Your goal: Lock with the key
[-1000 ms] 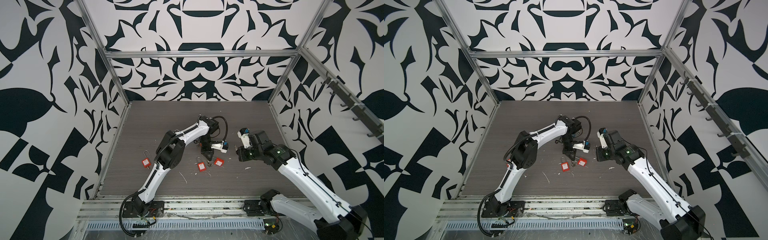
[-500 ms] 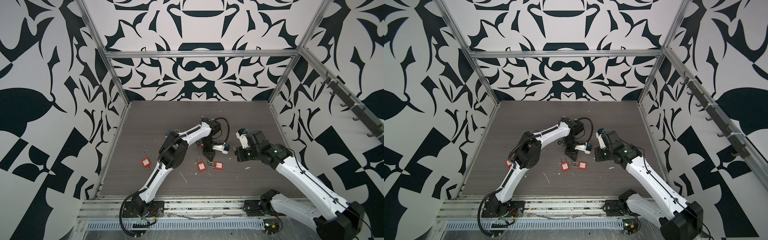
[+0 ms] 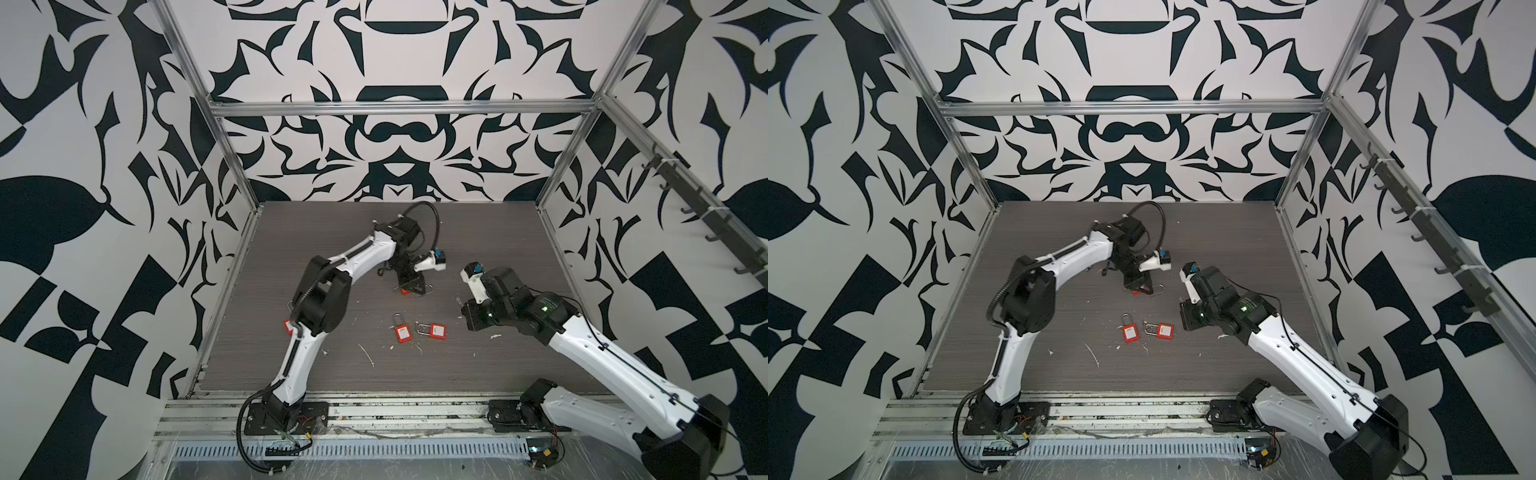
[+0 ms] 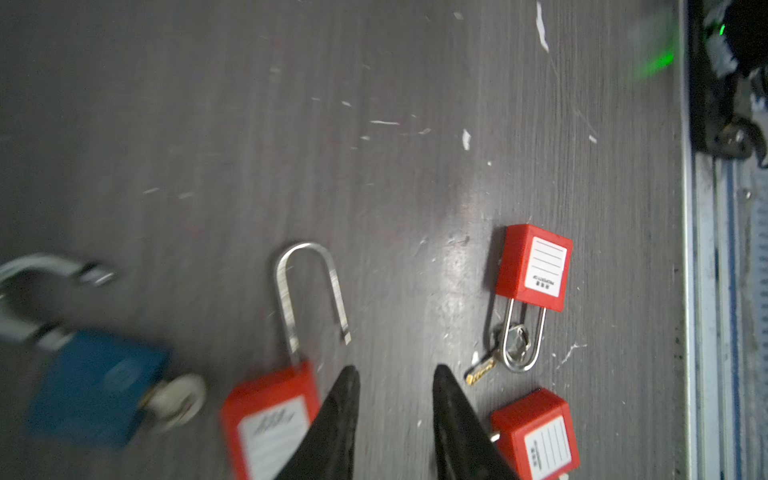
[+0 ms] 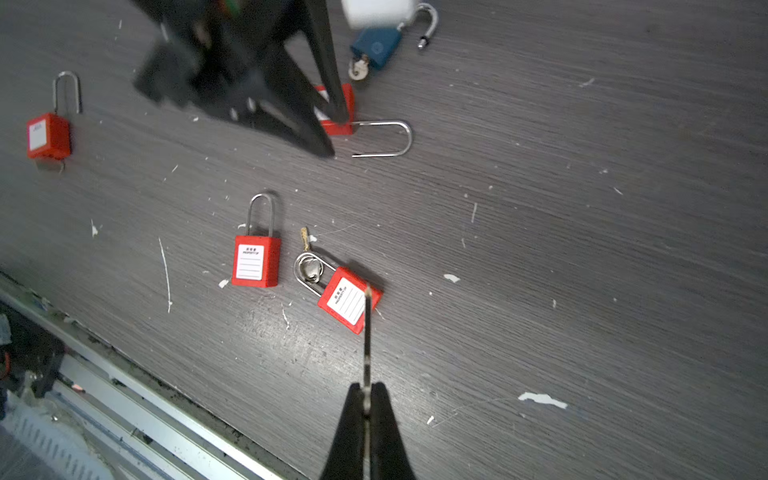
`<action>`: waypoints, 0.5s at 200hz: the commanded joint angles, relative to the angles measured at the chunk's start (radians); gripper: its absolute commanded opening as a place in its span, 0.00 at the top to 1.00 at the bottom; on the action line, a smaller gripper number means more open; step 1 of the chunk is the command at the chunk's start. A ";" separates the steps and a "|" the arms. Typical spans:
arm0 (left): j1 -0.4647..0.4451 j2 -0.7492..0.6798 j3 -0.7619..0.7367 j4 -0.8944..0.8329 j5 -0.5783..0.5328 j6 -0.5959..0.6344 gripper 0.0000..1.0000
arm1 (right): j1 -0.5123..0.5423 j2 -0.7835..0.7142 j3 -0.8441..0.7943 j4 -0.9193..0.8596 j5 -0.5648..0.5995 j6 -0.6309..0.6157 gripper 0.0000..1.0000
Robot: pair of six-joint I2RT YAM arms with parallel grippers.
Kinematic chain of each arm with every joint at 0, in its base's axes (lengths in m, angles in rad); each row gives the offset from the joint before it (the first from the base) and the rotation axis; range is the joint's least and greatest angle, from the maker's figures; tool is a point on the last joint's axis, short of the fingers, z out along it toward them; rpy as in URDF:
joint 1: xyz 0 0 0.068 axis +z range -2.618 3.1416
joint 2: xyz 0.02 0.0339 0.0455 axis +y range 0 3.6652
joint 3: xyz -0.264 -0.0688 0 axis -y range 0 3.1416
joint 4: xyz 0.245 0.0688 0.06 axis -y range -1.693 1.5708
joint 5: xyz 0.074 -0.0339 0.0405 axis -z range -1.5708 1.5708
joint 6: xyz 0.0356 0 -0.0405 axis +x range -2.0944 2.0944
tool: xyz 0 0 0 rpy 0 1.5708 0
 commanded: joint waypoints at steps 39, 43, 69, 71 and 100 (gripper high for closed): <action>0.146 -0.336 -0.400 0.374 0.121 -0.284 0.65 | 0.088 0.271 0.058 0.065 0.055 -0.109 1.00; 0.152 -0.352 -0.425 0.384 0.116 -0.293 0.65 | 0.091 0.285 0.060 0.067 0.053 -0.120 1.00; 0.166 -0.449 -0.560 0.440 0.098 -0.305 0.65 | 0.098 0.368 0.070 0.087 0.059 -0.181 1.00; 0.165 -0.453 -0.567 0.442 0.097 -0.305 0.65 | 0.097 0.372 0.071 0.089 0.059 -0.186 1.00; 0.165 -0.485 -0.638 0.442 0.100 -0.307 0.65 | 0.097 0.463 0.100 0.109 0.059 -0.241 1.00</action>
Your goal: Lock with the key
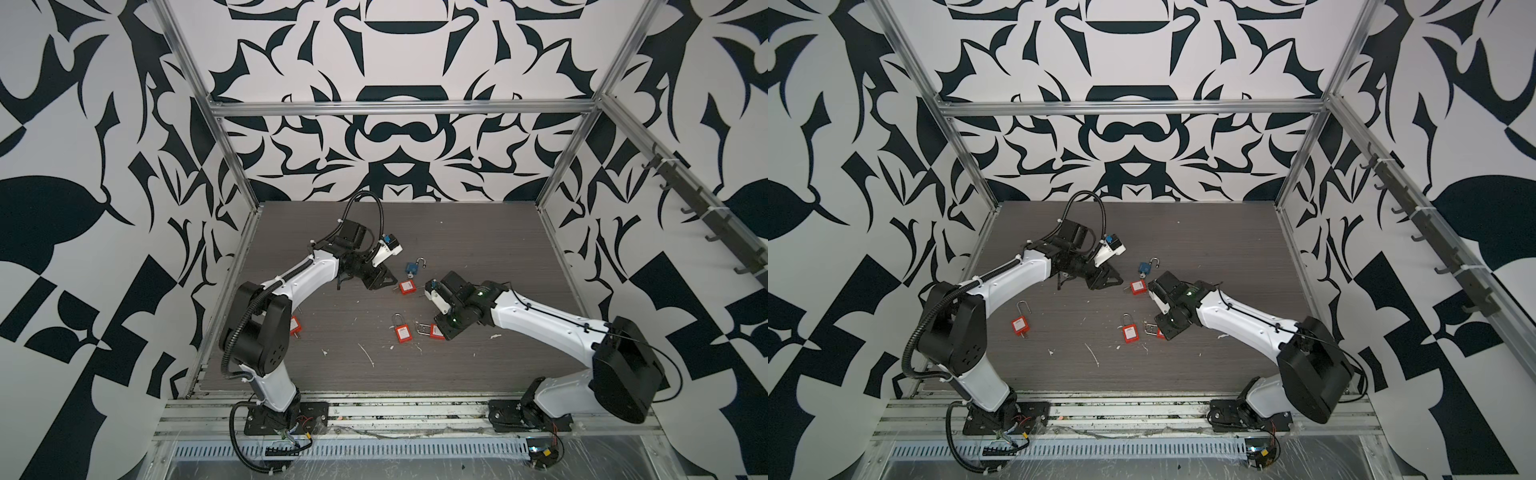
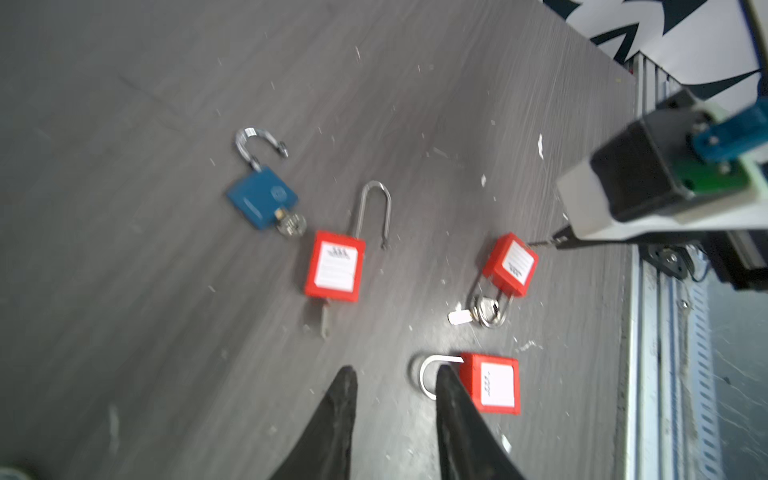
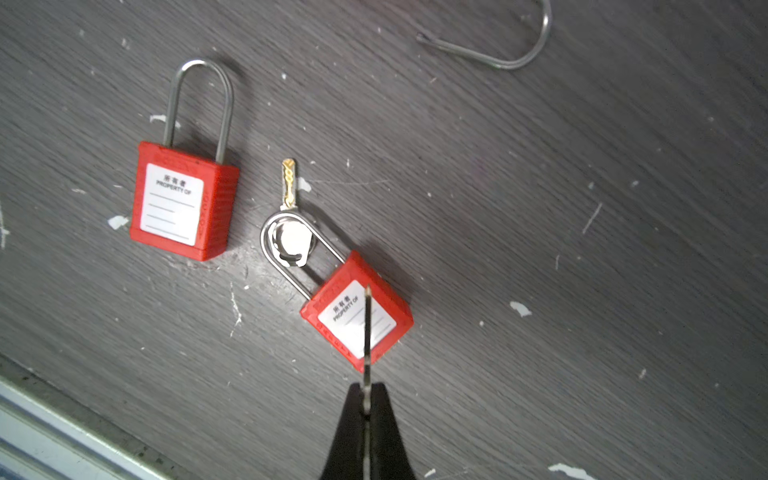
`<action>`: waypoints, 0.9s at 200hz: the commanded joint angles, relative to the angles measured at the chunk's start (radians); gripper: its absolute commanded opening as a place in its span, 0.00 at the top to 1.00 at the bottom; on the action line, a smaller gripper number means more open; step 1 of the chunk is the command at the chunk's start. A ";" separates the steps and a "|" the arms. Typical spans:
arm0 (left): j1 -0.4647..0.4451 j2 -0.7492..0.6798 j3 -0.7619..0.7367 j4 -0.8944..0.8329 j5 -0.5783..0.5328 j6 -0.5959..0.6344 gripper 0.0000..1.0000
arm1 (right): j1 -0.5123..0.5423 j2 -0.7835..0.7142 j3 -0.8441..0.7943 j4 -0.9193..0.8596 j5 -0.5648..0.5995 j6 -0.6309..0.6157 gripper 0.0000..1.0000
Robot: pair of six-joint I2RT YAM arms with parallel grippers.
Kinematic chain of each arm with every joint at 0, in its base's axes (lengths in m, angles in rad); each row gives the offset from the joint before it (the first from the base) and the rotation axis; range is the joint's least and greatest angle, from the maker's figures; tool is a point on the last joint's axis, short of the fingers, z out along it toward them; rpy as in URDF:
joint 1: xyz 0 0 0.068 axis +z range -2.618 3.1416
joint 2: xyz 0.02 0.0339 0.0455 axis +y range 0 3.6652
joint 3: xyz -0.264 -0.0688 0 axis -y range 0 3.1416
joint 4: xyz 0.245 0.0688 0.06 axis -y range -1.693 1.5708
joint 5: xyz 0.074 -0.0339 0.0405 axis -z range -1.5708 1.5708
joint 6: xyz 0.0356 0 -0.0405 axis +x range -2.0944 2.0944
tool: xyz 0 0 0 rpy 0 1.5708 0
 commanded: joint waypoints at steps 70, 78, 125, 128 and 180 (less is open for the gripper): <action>0.005 -0.061 -0.077 0.039 0.007 -0.030 0.65 | -0.042 0.118 0.078 0.032 0.052 -0.110 1.00; 0.006 -0.061 -0.079 0.040 0.008 -0.030 0.65 | -0.049 0.117 0.074 0.034 0.048 -0.114 1.00; 0.006 -0.055 -0.089 0.046 0.018 -0.041 0.65 | -0.080 0.146 0.055 0.049 0.030 -0.117 0.99; 0.006 -0.054 -0.089 0.046 0.019 -0.042 0.65 | -0.081 0.148 0.055 0.052 0.030 -0.116 0.99; 0.005 -0.055 -0.096 0.047 0.024 -0.055 0.65 | -0.099 0.163 0.040 0.069 0.044 -0.090 0.84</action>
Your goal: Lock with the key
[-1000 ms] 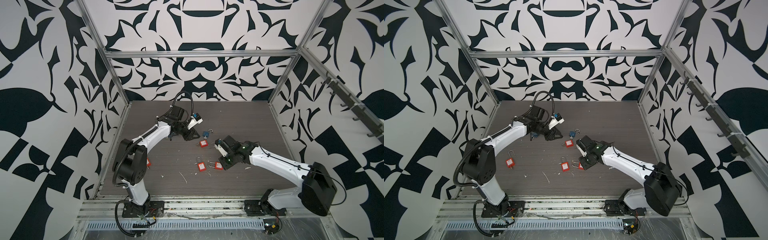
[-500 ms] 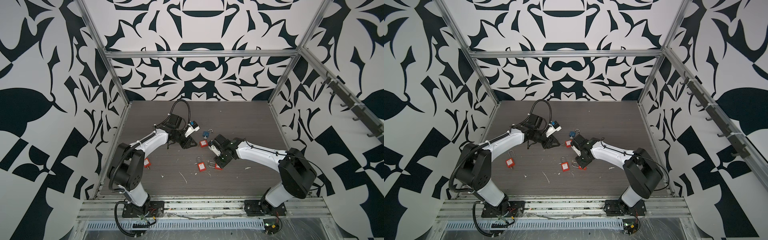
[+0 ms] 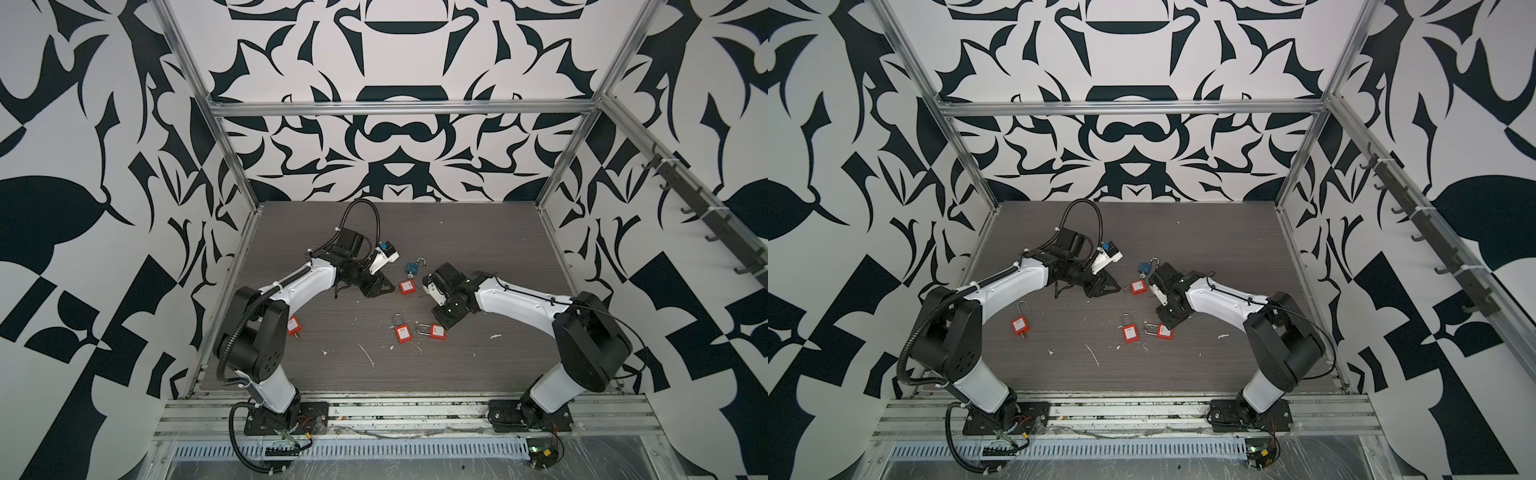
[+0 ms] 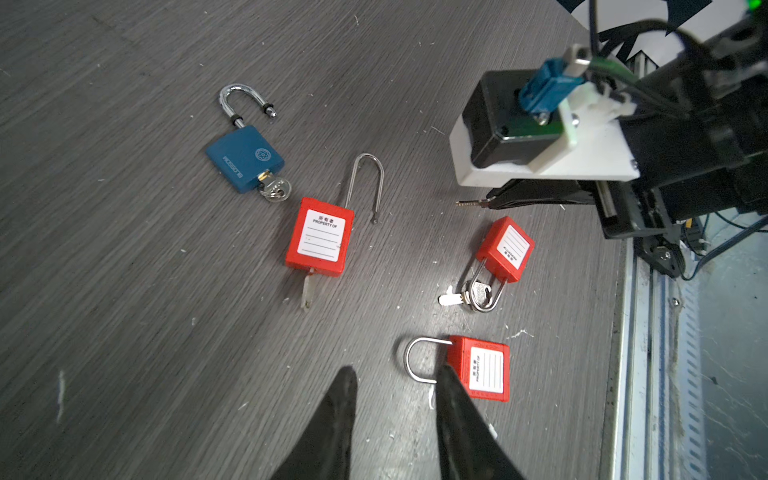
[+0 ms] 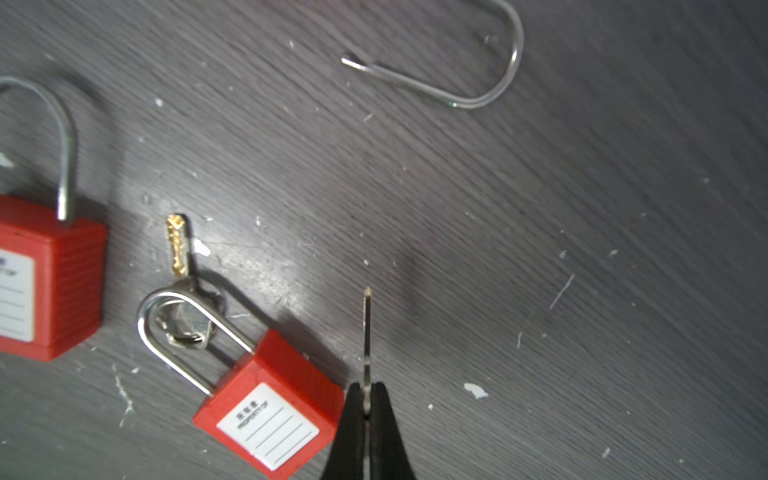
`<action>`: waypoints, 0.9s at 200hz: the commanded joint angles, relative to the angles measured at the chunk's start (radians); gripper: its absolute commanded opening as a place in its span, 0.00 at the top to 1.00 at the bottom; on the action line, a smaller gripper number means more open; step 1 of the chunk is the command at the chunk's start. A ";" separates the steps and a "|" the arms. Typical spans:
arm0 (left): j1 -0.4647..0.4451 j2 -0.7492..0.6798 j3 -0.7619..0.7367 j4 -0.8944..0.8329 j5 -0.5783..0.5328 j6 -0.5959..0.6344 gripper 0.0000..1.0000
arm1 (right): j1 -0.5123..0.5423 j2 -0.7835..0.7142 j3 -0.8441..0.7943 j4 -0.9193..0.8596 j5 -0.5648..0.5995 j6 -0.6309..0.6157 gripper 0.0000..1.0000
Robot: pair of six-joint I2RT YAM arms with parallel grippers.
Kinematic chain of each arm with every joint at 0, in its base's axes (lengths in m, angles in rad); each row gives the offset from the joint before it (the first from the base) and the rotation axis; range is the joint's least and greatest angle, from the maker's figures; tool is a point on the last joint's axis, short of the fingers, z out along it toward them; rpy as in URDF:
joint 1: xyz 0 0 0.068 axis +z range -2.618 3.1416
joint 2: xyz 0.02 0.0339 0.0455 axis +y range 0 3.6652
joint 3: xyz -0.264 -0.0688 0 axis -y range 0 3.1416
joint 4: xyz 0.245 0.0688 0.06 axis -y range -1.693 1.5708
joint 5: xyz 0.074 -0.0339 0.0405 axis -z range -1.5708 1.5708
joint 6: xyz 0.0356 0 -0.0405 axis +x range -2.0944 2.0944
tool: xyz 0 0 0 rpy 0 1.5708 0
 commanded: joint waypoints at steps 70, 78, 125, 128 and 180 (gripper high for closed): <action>0.004 -0.033 -0.028 -0.001 0.026 -0.018 0.64 | 0.002 -0.132 -0.003 -0.023 0.018 -0.038 0.53; 0.005 -0.035 -0.029 0.001 0.023 -0.018 0.64 | 0.010 -0.163 -0.011 -0.020 -0.006 -0.053 0.51; 0.004 -0.039 -0.031 0.000 0.027 -0.019 0.64 | 0.091 -0.217 -0.041 -0.032 -0.153 -0.163 0.45; 0.004 -0.039 -0.030 0.000 0.027 -0.020 0.64 | 0.091 -0.212 -0.041 -0.034 -0.157 -0.165 0.44; 0.000 -0.051 -0.038 0.001 0.020 -0.025 0.64 | 0.095 -0.084 0.000 -0.069 -0.095 -0.212 0.40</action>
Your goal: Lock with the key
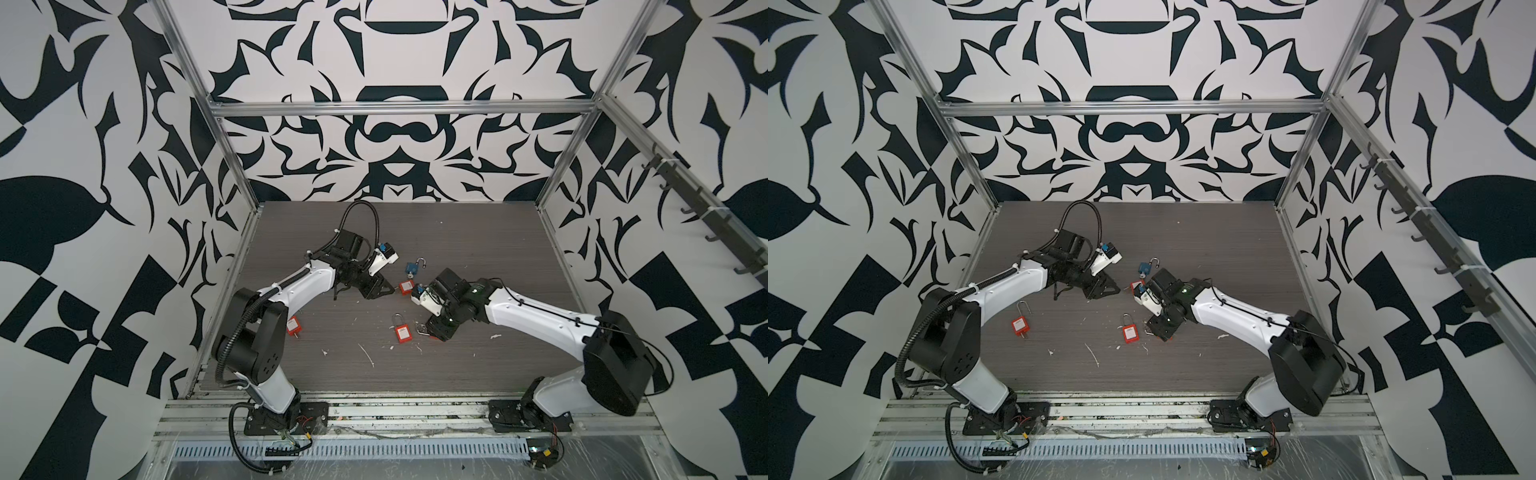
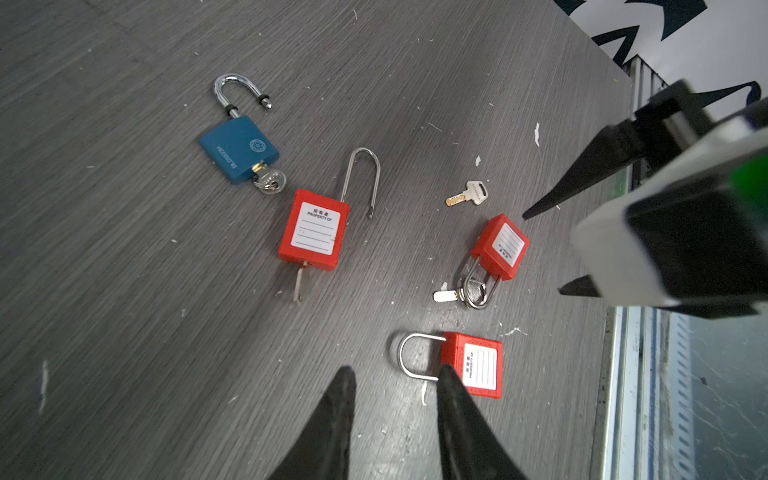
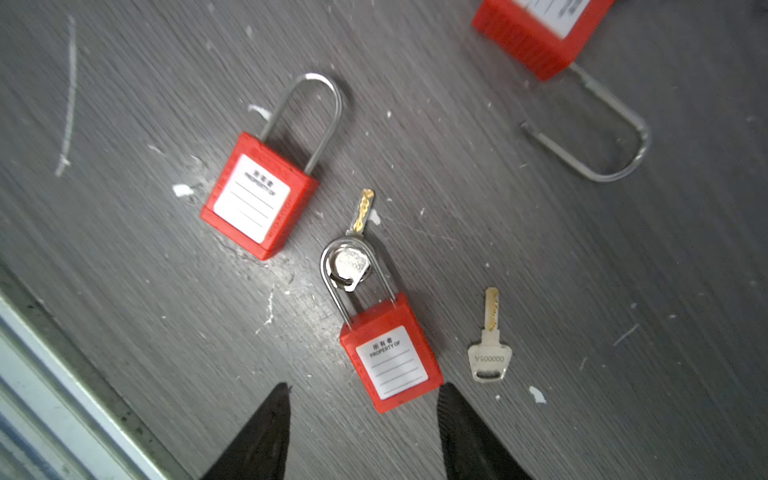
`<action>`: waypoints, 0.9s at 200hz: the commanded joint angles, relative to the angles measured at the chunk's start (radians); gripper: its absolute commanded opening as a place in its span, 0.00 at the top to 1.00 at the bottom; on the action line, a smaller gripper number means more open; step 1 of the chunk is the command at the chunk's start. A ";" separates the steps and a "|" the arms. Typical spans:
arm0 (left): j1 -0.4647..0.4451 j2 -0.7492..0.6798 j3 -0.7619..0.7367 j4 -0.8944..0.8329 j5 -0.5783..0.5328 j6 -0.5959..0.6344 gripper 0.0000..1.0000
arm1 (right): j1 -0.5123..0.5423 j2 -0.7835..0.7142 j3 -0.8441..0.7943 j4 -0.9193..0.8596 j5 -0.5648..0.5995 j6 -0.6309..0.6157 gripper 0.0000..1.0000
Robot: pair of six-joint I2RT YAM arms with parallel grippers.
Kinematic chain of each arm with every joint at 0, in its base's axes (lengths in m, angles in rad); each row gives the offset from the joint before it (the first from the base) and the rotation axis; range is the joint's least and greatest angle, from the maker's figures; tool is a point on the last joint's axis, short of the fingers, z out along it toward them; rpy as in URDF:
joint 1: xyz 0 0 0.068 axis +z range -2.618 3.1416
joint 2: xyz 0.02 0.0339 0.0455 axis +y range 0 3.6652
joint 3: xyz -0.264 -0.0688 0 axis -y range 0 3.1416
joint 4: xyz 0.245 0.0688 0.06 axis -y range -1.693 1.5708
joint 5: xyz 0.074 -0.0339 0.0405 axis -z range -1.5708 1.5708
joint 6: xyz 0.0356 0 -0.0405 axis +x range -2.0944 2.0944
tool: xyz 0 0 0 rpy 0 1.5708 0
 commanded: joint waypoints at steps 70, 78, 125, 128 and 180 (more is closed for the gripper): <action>0.001 -0.063 -0.042 -0.006 -0.002 -0.002 0.63 | 0.001 0.129 0.033 0.008 0.081 -0.070 0.40; 0.001 -0.063 -0.043 -0.007 -0.003 -0.002 0.64 | 0.002 0.132 0.032 0.016 0.083 -0.065 0.41; 0.001 -0.063 -0.043 -0.007 0.000 -0.004 0.64 | 0.007 0.109 0.012 0.033 0.116 -0.014 0.48; 0.002 -0.063 -0.042 -0.008 0.002 -0.004 0.64 | 0.009 0.107 0.010 0.035 0.120 -0.006 0.49; 0.001 -0.064 -0.044 -0.006 0.005 -0.011 0.64 | 0.030 0.067 0.000 0.027 0.173 0.161 0.56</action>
